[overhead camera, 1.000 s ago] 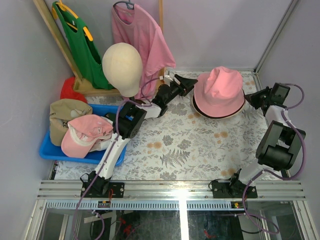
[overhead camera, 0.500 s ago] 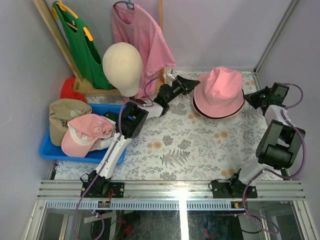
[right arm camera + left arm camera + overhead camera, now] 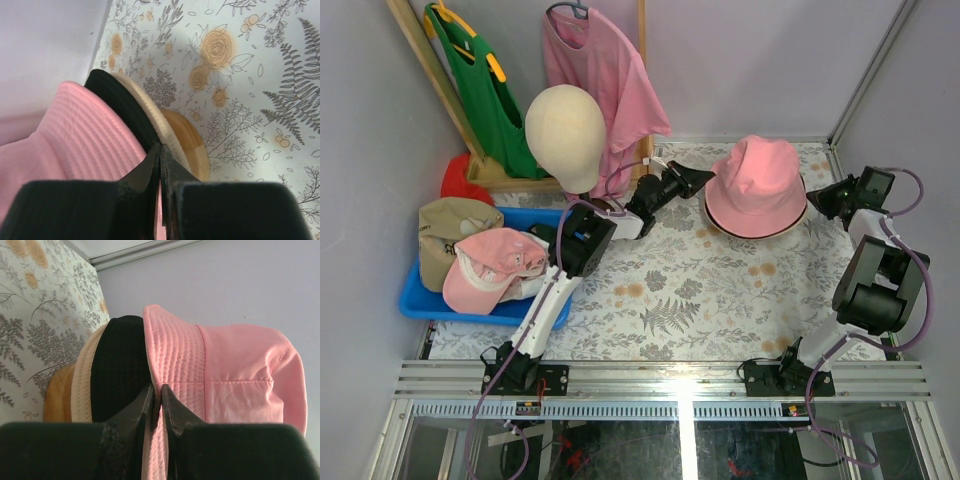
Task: Stack the hats
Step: Move the hat stand to the center of the board.
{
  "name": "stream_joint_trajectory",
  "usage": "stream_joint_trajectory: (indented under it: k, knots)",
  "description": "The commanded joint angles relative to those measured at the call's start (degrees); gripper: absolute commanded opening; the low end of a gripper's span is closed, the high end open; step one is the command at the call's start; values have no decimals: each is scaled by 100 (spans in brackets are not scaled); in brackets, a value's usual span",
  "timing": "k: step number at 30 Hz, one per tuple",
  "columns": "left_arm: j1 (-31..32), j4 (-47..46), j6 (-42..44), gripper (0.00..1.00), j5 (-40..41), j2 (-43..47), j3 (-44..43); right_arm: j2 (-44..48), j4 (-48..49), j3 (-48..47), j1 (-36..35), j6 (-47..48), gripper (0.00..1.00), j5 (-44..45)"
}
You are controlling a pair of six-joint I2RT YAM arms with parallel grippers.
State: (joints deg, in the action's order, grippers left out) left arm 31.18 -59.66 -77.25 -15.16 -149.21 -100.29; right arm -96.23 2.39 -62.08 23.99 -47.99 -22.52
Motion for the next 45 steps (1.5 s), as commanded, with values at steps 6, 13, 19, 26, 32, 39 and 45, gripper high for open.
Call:
stream_joint_trajectory:
  k: [6, 13, 19, 26, 32, 39, 45]
  knots:
    - [2, 465, 189, 8, 101, 132, 195, -145, 73, -8, -8, 177, 0, 202]
    - [1, 402, 154, 11, -39, 20, -73, 3, 29, 12, 1, 156, 0, 338]
    - [7, 388, 90, 20, -172, -23, -201, 272, -246, -117, 51, 150, 1, 557]
    - [11, 496, 126, 48, 186, 363, 315, 605, -375, -110, 155, 186, 15, 696]
    - [21, 651, 51, 63, 495, 670, 654, 894, -618, -328, 182, 269, 24, 703]
    - [94, 1473, 254, 71, 903, 1244, 1051, 1336, -805, -362, 185, 296, 32, 635]
    - [292, 2248, 509, 75, 1285, 1750, 1329, 1928, -824, -127, 149, 256, 34, 340]
